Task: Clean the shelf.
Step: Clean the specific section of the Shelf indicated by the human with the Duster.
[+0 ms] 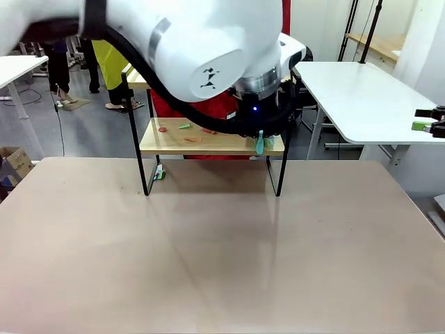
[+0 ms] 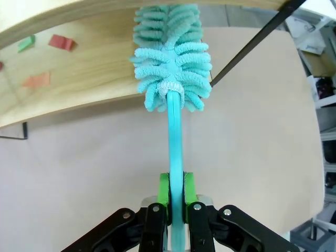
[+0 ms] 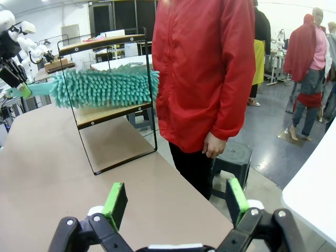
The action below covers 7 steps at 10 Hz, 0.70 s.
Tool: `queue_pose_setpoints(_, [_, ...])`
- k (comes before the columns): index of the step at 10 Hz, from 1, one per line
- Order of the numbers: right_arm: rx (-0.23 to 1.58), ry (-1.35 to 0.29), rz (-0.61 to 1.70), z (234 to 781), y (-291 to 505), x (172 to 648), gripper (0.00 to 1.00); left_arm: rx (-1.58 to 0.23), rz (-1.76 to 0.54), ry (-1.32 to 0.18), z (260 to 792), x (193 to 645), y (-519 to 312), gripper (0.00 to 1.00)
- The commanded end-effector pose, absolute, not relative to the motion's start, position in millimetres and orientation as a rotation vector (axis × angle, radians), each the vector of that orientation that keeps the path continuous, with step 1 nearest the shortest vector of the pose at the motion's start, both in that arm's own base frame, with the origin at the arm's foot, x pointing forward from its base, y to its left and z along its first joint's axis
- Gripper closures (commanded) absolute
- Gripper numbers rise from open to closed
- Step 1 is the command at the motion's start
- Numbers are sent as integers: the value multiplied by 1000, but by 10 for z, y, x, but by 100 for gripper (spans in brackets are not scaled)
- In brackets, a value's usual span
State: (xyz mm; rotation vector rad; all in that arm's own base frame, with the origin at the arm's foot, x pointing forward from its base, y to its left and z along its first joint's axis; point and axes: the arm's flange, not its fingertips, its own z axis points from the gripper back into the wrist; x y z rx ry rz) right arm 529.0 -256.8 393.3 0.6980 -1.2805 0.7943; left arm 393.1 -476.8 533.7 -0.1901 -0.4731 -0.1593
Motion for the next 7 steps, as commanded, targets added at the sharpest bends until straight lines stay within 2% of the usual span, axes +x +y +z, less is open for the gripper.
queue_pose_setpoints(1, [686,-1267,787,4004,-2531,5300,0,-179,-98,-465,5302,4046,-4986,87])
queue_pose_setpoints(4, [686,-1267,787,4004,-2531,5300,0,-160,-96,-410,5105,4089,-5044,87])
queue_pose_setpoints(5, [686,-1267,787,4004,-2531,5300,0,-192,-120,-331,5119,4097,-5035,87])
queue_pose_setpoints(6, [686,-1267,787,4004,-2531,5300,0,-174,-130,-416,5077,4074,-5004,87])
queue_pose_setpoints(7, [686,-1267,787,4004,-2531,5300,0,-174,-130,-416,5077,4074,-5004,87])
